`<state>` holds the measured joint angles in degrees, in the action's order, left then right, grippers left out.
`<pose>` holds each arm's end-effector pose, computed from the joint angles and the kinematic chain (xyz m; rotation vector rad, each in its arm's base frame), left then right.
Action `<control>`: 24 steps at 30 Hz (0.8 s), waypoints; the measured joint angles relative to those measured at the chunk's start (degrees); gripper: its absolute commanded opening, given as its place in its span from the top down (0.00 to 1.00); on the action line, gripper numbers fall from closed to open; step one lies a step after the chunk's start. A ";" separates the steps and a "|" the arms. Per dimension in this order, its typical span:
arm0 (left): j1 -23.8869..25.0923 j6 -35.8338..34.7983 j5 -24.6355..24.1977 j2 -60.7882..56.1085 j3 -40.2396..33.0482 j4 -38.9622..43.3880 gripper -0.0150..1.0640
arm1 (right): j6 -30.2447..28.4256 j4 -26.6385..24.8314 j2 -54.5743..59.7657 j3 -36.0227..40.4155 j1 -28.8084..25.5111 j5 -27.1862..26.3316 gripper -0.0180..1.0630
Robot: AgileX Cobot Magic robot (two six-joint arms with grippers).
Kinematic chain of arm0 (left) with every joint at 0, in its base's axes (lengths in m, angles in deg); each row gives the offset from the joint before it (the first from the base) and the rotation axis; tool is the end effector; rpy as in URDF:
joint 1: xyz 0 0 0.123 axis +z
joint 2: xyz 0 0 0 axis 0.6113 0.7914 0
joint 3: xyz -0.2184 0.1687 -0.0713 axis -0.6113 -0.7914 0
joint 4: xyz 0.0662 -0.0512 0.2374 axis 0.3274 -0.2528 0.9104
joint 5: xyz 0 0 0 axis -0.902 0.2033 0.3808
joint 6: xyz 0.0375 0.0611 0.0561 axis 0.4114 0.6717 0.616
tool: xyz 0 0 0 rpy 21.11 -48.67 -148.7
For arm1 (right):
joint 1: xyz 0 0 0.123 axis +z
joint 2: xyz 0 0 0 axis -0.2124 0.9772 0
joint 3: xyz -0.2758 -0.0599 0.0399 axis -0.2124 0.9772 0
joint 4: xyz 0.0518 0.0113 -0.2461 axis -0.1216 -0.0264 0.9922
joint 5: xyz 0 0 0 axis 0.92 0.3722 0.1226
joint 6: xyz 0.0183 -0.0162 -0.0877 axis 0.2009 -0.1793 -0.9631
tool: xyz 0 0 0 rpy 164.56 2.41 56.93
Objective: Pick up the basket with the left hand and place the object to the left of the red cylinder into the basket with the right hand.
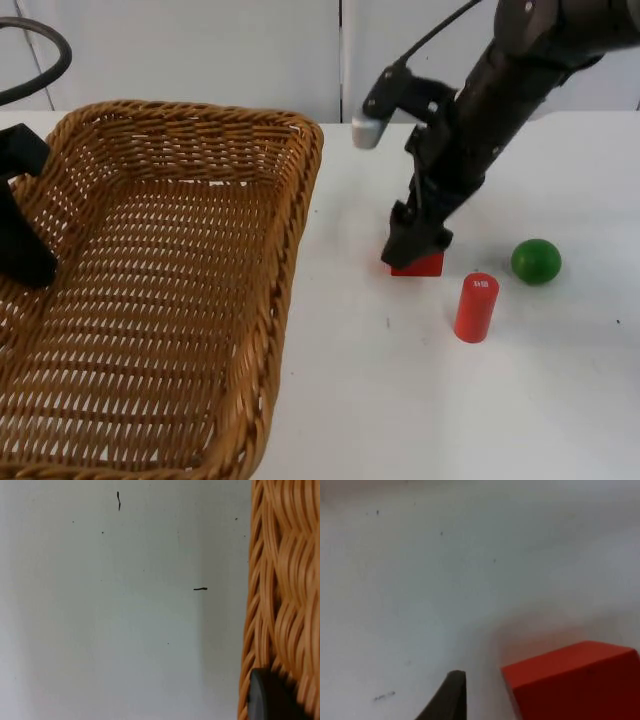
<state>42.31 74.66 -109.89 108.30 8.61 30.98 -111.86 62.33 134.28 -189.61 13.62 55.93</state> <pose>0.2558 -0.0214 0.2054 0.0437 2.8531 -0.6759 0.4320 0.2312 0.1176 -1.6275 2.2094 0.2072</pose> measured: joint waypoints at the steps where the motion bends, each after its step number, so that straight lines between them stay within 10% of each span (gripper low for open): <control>1: 0.00 0.00 0.00 0.00 0.00 0.00 0.99 | 0.00 0.00 0.00 0.00 0.00 0.00 0.01; 24: 0.00 0.00 0.00 0.00 0.00 0.00 0.99 | -3.60 3.50 1.42 0.00 0.00 -2.86 0.17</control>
<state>42.31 74.66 -109.89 108.30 8.61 30.98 -115.46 65.82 135.70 -189.61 13.62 53.08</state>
